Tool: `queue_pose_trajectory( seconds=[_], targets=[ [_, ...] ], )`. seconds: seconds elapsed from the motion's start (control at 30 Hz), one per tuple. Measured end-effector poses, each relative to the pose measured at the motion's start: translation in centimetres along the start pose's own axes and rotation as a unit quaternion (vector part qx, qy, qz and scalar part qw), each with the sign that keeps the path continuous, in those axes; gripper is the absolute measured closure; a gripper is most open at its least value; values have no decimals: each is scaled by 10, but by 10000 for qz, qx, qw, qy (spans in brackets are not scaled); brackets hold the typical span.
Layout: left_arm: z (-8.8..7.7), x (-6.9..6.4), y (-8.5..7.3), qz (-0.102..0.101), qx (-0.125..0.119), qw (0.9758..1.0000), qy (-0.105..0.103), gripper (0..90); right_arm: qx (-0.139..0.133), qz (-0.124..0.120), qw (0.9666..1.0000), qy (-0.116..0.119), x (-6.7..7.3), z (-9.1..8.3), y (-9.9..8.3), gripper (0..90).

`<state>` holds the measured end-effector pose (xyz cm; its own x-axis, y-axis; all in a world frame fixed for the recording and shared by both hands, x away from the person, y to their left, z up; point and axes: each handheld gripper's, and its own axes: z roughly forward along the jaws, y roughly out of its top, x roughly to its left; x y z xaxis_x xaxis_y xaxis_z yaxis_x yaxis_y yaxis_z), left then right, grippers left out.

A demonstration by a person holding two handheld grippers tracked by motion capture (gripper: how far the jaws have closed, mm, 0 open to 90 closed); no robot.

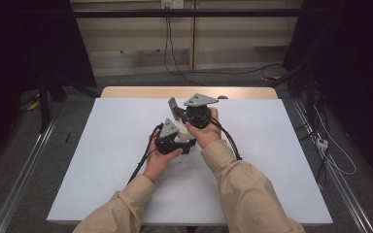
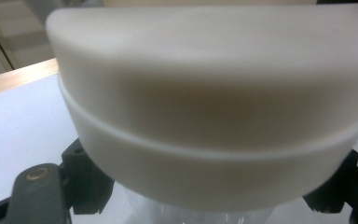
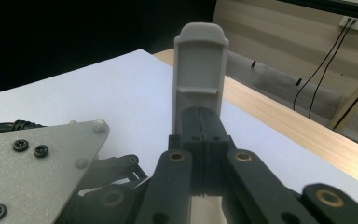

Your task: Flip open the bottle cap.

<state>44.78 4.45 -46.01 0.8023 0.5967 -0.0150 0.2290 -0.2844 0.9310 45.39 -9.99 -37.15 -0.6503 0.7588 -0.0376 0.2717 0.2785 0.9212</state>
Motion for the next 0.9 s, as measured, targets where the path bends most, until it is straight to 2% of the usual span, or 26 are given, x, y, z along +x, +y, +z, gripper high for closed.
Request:
queue_pose_trajectory(
  seconds=[0.17,0.27,0.4,0.53,0.57,0.6,0.9],
  targets=[
    [0,0,0,-8,-11,10000,-17,188,-3,5,10000,12,0,1,0,900],
    [0,-1,0,-10,-13,9999,118,188,5,16,10000,15,0,1,0,900],
    [0,-2,0,-6,-11,9999,115,188,16,12,10000,10,-1,2,1,900],
    [0,-1,0,20,4,10000,69,188,17,16,10000,12,-1,2,1,900],
    [0,0,0,28,15,10000,-15,188,14,15,10000,11,-1,3,1,900],
    [0,-1,0,-14,-13,9999,121,188,12,9,10000,13,-1,3,1,900],
    [0,-1,0,-17,-10,9999,111,188,20,31,10000,17,-1,5,1,900]
  ],
)
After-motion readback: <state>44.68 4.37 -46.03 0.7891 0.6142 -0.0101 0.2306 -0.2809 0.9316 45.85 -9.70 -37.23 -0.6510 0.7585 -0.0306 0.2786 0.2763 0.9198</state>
